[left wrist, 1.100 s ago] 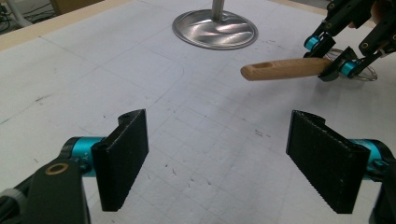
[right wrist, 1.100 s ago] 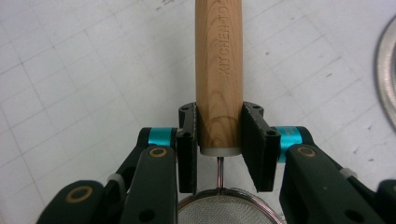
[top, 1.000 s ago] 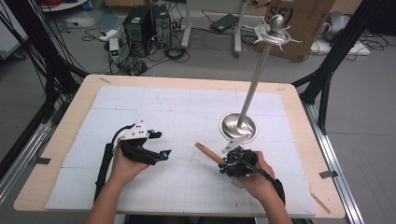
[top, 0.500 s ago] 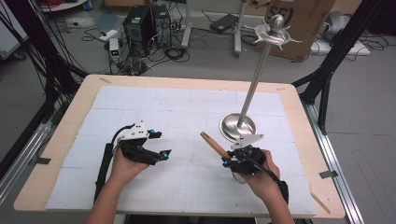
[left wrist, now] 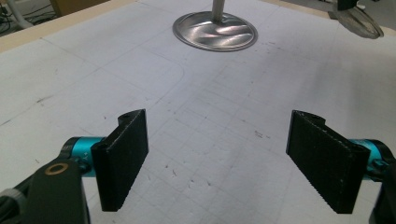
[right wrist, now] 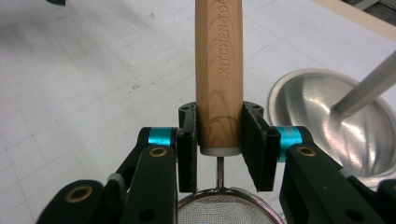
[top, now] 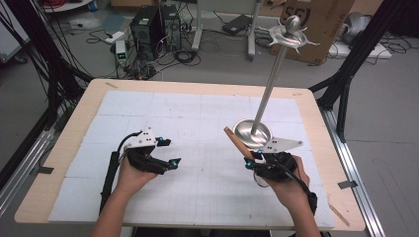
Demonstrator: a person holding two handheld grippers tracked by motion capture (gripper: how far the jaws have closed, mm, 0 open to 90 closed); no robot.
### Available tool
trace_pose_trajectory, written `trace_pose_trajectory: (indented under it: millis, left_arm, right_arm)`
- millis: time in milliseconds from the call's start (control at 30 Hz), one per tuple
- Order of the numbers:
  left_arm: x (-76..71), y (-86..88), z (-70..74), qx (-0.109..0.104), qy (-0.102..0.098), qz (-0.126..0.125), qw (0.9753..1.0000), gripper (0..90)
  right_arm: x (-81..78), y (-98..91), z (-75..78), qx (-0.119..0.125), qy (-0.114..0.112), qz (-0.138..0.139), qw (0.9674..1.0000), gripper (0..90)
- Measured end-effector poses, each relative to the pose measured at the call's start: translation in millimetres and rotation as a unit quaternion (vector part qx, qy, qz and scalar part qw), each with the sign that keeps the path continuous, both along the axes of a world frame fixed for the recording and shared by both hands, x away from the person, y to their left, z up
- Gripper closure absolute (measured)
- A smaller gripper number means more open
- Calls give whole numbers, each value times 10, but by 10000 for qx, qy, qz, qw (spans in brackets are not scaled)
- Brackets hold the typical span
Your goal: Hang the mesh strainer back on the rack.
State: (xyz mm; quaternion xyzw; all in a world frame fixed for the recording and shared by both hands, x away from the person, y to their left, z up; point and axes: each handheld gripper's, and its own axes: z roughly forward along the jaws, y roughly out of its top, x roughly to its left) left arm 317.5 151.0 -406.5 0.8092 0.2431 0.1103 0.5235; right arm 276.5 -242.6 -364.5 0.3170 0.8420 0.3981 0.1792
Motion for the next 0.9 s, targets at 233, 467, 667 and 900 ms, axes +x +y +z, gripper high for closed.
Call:
trace_pose_trajectory:
  millis: [233, 467, 667, 900]
  left_arm:
    - [0, -3, -2, 32, 5, 8, 10000, 215]
    - [4, 0, -4, 48, 7, 1, 10000, 215]
    - [6, -2, -7, 50, 13, -5, 10000, 215]
    - [7, -5, -11, 62, 14, 1, 10000, 215]
  right_arm:
    - [23, -125, 119, 102, -113, -33, 9999, 690]
    - [70, -237, 303, 114, -272, 28, 9996, 689]
    - [113, -365, 493, 114, -446, 96, 9989, 689]
    - [141, -541, 700, 351, -703, 118, 9968, 689]
